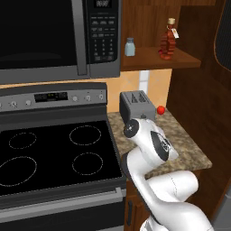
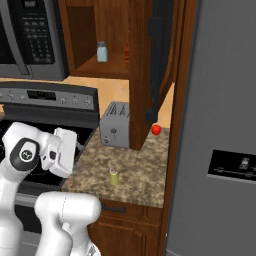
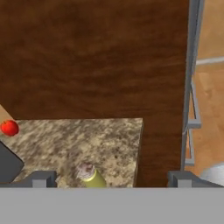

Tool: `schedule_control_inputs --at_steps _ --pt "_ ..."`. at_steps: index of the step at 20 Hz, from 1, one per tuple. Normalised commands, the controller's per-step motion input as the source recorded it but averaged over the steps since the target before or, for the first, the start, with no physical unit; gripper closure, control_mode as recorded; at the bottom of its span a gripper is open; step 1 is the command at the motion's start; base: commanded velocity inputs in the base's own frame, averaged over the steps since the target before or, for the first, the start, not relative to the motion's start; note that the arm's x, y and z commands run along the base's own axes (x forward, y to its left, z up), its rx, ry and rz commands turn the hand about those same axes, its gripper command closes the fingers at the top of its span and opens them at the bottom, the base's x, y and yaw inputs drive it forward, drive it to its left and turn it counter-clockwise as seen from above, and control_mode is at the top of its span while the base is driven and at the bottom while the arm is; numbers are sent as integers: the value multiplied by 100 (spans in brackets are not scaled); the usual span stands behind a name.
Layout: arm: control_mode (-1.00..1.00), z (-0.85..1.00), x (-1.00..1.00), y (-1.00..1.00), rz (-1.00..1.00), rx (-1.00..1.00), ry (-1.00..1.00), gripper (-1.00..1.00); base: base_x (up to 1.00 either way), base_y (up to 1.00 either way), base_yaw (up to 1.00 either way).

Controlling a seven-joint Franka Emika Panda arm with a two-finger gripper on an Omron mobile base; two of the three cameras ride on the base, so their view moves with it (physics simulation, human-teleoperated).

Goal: Put the shaker and condiment bottle from the counter next to their counterparts in the cabinet.

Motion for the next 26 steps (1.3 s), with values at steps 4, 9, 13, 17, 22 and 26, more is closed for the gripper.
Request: schedule_control_inputs --at_steps 4,9,13,17,22,26 --pt "-100 -83 14 -51 0 0 -14 -100 0 0 0" --pt "-100 -52 5 -26 0 0 -2 -100 0 0 0" --pt "-100 -47 23 -14 0 0 0 -100 0 0 0" --pt "-100 -60 42 0 0 0 -1 -100 0 0 0" --pt "-100 -56 19 -16 0 0 0 -100 0 0 0" --pt "-100 -52 4 -36 0 0 -1 -100 0 0 0"
